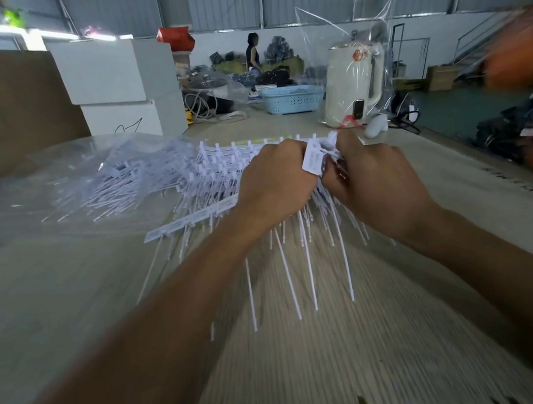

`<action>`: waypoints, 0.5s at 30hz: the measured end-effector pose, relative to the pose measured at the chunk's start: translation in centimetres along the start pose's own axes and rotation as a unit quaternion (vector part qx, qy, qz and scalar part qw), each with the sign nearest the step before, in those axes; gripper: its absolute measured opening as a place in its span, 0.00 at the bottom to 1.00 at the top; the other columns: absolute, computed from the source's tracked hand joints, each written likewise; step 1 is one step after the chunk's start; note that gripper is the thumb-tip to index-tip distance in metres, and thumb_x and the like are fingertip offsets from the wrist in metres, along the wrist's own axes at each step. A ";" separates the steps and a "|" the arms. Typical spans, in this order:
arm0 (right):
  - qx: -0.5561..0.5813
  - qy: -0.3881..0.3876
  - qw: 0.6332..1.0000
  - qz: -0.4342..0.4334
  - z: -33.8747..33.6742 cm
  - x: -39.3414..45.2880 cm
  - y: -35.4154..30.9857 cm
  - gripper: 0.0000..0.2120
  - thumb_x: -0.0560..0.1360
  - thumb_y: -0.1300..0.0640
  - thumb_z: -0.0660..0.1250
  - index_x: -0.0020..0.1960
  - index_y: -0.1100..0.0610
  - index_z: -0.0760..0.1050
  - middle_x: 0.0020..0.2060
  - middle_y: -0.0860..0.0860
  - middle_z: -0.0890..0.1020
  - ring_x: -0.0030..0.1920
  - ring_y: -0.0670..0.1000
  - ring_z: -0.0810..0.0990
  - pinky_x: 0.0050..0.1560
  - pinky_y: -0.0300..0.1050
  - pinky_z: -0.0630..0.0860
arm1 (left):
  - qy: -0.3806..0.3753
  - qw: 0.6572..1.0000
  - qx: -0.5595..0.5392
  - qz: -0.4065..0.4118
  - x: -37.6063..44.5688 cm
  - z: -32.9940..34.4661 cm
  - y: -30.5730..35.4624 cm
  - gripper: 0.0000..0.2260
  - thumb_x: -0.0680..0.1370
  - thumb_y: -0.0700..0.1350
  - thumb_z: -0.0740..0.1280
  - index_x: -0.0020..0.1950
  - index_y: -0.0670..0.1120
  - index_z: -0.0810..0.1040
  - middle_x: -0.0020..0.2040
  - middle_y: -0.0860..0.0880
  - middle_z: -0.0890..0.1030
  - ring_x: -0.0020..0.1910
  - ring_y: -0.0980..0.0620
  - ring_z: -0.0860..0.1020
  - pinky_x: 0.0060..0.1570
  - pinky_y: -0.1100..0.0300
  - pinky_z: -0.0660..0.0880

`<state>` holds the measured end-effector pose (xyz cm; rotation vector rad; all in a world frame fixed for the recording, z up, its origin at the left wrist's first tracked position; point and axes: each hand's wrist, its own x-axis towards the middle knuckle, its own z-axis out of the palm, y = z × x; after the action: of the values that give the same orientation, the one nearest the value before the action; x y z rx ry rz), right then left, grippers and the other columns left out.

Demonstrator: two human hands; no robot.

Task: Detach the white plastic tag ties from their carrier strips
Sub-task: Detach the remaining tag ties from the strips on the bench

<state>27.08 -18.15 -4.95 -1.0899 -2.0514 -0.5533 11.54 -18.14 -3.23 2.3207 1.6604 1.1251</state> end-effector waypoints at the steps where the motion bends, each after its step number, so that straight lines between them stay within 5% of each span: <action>1: -0.001 0.004 1.000 0.003 0.1 0.1 0.2 0.16 0.81 0.51 0.60 0.56 0.65 0.73 0.34 0.60 0.81 0.33 0.66 0.78 0.32 0.49 0.65 | 0.002 1.000 0.001 -0.002 0.0 0.0 0.0 0.12 0.75 0.53 0.56 0.32 0.54 0.65 0.32 0.52 0.68 0.37 0.43 0.70 0.32 0.56 0.60; 6: 0.009 -0.012 1.000 0.023 0.1 0.4 0.0 0.12 0.82 0.55 0.61 0.57 0.65 0.73 0.35 0.59 0.80 0.31 0.62 0.77 0.33 0.50 0.71 | 0.013 1.000 -0.011 -0.008 0.4 -0.1 0.1 0.18 0.80 0.50 0.59 0.30 0.51 0.65 0.30 0.51 0.69 0.35 0.44 0.72 0.34 0.55 0.64; 9: -0.053 -0.031 0.986 0.157 -1.2 1.4 4.1 0.09 0.81 0.63 0.58 0.56 0.65 0.74 0.38 0.56 0.77 0.30 0.53 0.71 0.32 0.42 0.66 | 0.035 0.998 -0.043 0.015 -0.4 -0.1 -0.4 0.22 0.79 0.47 0.63 0.26 0.47 0.62 0.24 0.51 0.64 0.26 0.50 0.67 0.31 0.58 0.66; 12: 0.183 0.005 0.935 0.305 -2.5 0.8 7.3 0.10 0.83 0.59 0.59 0.43 0.59 0.70 0.32 0.55 0.72 0.32 0.54 0.70 0.33 0.45 0.69 | 0.058 0.996 -0.058 0.030 -0.5 -0.5 -0.7 0.23 0.83 0.49 0.61 0.28 0.47 0.63 0.25 0.50 0.68 0.31 0.48 0.75 0.37 0.55 0.74; 15: 0.345 -0.075 0.874 0.335 -2.1 0.0 6.0 0.12 0.85 0.51 0.57 0.50 0.59 0.68 0.32 0.57 0.78 0.29 0.53 0.74 0.27 0.47 0.74 | 0.017 0.993 -0.118 0.025 -0.1 -0.4 -1.0 0.22 0.85 0.51 0.59 0.31 0.47 0.64 0.25 0.53 0.69 0.39 0.51 0.83 0.40 0.54 0.76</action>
<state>32.94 -16.25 -3.37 -1.2870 -1.6032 0.5912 10.55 -17.93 -3.45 2.2169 1.3998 1.2985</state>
